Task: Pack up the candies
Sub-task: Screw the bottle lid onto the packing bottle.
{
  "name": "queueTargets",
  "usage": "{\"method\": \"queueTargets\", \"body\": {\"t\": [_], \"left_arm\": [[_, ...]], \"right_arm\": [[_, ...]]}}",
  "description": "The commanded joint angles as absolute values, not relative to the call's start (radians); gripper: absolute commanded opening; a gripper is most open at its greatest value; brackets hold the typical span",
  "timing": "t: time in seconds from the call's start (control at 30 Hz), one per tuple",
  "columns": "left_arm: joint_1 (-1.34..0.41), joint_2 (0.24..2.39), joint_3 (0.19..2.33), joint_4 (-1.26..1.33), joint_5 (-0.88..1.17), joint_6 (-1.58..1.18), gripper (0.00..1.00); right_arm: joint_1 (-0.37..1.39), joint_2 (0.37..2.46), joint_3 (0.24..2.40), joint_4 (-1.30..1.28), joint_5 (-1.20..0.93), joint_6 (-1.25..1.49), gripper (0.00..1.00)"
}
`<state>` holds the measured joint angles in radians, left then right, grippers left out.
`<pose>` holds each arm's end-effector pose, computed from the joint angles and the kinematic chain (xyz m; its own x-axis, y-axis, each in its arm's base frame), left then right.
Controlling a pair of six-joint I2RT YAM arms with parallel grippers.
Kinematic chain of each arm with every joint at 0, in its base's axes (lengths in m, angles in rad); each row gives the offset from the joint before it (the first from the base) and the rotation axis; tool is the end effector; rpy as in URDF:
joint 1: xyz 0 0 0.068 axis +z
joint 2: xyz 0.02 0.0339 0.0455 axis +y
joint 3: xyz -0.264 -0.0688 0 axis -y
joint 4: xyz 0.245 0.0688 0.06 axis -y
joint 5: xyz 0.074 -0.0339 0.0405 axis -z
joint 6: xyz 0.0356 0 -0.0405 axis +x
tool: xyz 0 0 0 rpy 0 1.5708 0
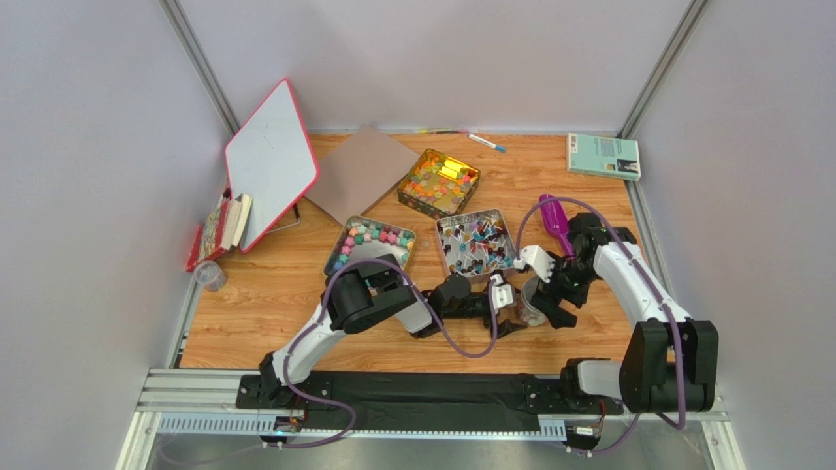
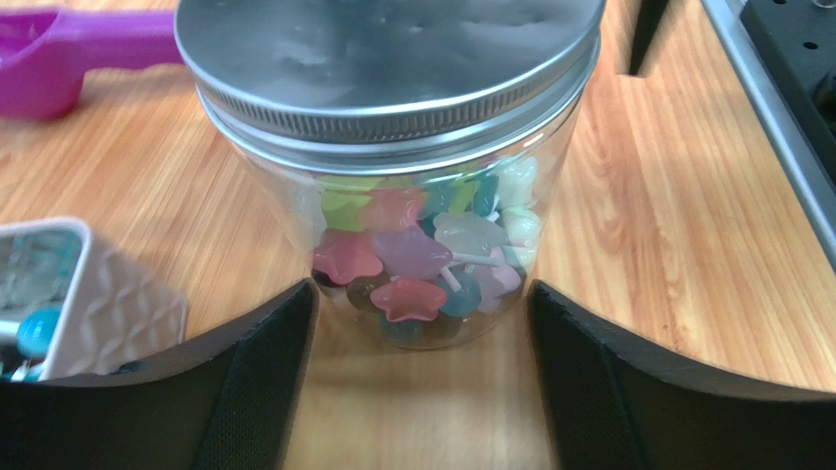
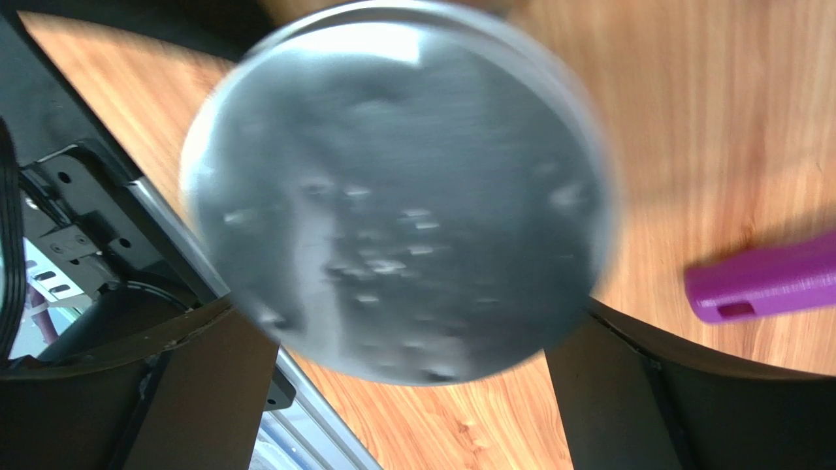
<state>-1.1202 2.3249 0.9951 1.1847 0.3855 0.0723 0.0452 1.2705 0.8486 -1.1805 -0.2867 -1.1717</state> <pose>0.1723 -0.3869 0.0669 0.0092 0.1348 -0.9908 0.9981 0.0590 0.0173 0.1859 0.0185 0.2120 -0.3563 -0.9008 -0.2482 -0.9334 0.3309 0.1389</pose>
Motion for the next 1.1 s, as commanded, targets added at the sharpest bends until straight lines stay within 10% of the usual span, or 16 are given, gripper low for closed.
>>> {"method": "queueTargets", "body": {"t": [0.0, 1.07], "left_arm": [[-1.184, 2.483, 0.94, 0.681, 0.396, 0.186, 1.0], [-1.2, 2.628, 1.288, 0.537, 0.341, 0.112, 0.99]], "right_arm": [[-0.049, 1.316, 0.914, -1.17, -0.268, -1.224, 1.0], [-0.184, 1.258, 0.861, -1.247, -0.356, -1.269, 1.0]]}}
